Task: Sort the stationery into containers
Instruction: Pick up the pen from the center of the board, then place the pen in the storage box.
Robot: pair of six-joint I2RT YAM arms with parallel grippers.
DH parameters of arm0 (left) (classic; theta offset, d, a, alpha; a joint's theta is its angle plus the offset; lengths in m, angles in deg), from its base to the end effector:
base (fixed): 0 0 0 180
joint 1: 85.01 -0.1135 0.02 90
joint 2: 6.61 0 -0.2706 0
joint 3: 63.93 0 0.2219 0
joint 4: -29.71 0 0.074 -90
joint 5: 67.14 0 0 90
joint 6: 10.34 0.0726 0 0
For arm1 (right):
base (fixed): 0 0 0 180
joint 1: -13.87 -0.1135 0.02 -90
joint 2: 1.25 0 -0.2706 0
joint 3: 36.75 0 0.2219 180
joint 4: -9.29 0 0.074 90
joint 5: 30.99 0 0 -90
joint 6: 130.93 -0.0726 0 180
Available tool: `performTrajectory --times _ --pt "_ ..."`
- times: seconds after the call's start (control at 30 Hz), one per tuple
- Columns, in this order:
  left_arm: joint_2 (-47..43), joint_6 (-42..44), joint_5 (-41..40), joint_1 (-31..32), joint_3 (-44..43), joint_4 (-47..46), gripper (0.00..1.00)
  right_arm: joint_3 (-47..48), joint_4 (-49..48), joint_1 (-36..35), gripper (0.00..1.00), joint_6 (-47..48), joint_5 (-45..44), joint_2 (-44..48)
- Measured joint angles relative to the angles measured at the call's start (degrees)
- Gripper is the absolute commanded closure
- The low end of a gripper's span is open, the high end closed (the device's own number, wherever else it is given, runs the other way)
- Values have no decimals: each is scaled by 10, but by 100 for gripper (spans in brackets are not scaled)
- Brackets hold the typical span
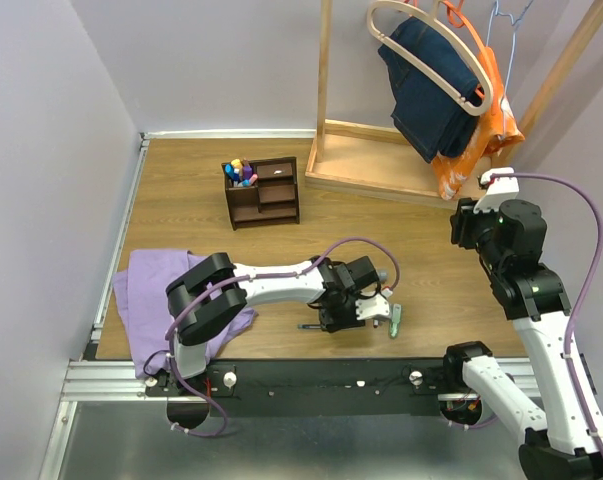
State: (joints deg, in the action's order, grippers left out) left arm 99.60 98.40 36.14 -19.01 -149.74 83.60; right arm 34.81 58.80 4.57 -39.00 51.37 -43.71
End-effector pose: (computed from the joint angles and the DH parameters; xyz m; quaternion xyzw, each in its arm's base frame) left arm 0.1242 -0.3198 0.1567 0.6748 0.7163 -0.1594 0.0785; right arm 0.1506 0.0149 0.3532 -0.0423 0.8192 -0.0180 0.5717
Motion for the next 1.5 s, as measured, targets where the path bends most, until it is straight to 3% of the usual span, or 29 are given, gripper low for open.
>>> performTrajectory --times 0.13,0.33,0.47,0.63,0.77,0.9,0.97,1.0,1.03,1.23,1.5 --pt "5 -3 -4 0 -5 0 67 0 2 7 51 -4 6 -1" --pt "5 -8 -8 6 -2 -9 100 0 5 11 51 -4 12 -1" --pt "-14 -8 -9 11 21 -16 100 1 7 12 51 -4 15 -2" --pt "-49 2 17 -9 16 56 100 13 8 15 51 -4 22 -16" --pt "-104 3 67 -97 -75 104 100 19 4 15 52 -5 32 -34" --pt "-167 1 113 -242 -165 66 100 22 -4 15 52 -7 52 -64" --pt "-207 0 151 -332 -174 23 100 27 -8 15 52 -8 65 -90" --pt "-211 0 162 -344 -173 16 100 31 -9 15 53 -8 70 -100" --pt "-231 1 190 -392 -163 -23 100 38 -12 15 53 -8 74 -115" --pt "-294 -2 260 -504 -25 -229 100 97 -28 16 53 -3 88 -199" --pt "-247 -48 315 -619 63 -470 100 191 -36 19 54 26 90 -316"
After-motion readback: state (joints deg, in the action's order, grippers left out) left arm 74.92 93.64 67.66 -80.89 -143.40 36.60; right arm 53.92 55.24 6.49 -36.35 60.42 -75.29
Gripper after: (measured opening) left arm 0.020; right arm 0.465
